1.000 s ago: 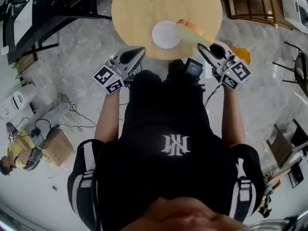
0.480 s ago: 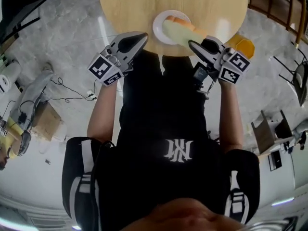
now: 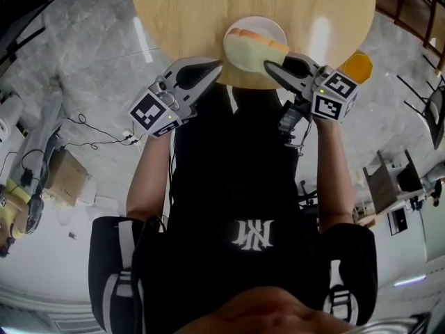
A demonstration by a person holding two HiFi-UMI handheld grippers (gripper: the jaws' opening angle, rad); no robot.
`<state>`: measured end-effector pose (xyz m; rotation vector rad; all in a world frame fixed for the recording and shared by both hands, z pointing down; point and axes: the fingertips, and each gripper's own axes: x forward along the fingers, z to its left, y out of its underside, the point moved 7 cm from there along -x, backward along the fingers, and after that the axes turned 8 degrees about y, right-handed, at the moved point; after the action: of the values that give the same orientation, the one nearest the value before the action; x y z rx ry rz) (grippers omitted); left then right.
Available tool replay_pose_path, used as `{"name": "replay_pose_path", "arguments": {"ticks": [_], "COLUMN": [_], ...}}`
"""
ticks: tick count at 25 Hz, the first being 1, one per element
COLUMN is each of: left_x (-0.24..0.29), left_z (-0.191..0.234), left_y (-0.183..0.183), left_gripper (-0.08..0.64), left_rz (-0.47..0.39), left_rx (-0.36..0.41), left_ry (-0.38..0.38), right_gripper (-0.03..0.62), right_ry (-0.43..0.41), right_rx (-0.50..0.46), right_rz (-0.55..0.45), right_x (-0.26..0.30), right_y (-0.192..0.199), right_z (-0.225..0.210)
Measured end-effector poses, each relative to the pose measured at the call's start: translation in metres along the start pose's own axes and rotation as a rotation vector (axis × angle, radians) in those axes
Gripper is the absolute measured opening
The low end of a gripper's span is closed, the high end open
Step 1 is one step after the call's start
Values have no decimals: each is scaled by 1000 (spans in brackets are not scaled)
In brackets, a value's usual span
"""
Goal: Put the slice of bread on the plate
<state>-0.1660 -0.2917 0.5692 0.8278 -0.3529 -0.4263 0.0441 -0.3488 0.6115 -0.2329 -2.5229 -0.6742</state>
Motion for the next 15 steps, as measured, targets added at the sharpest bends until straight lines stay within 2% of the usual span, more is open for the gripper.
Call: {"name": "replay_pose_path", "arguments": {"ticks": [4, 7, 12, 15], "left_x": [3, 28, 18, 20], "left_z": [-12, -13, -2, -5], "left_y": [8, 13, 16, 17], "left_gripper": [12, 12, 12, 12], "left_rz": [4, 33, 46, 47], "left_rx": [-21, -34, -51, -54], "left_ry": [18, 38, 68, 81], "right_gripper": [105, 164, 173, 153], "right_ry": [65, 141, 252, 203], "right_rx": [-36, -85, -157, -117], "right_rz": [9, 18, 13, -31], "right_x": [-7, -22, 0, 0], "right_y": [2, 0, -5, -5], "right_z": [-3, -22, -20, -13]}}
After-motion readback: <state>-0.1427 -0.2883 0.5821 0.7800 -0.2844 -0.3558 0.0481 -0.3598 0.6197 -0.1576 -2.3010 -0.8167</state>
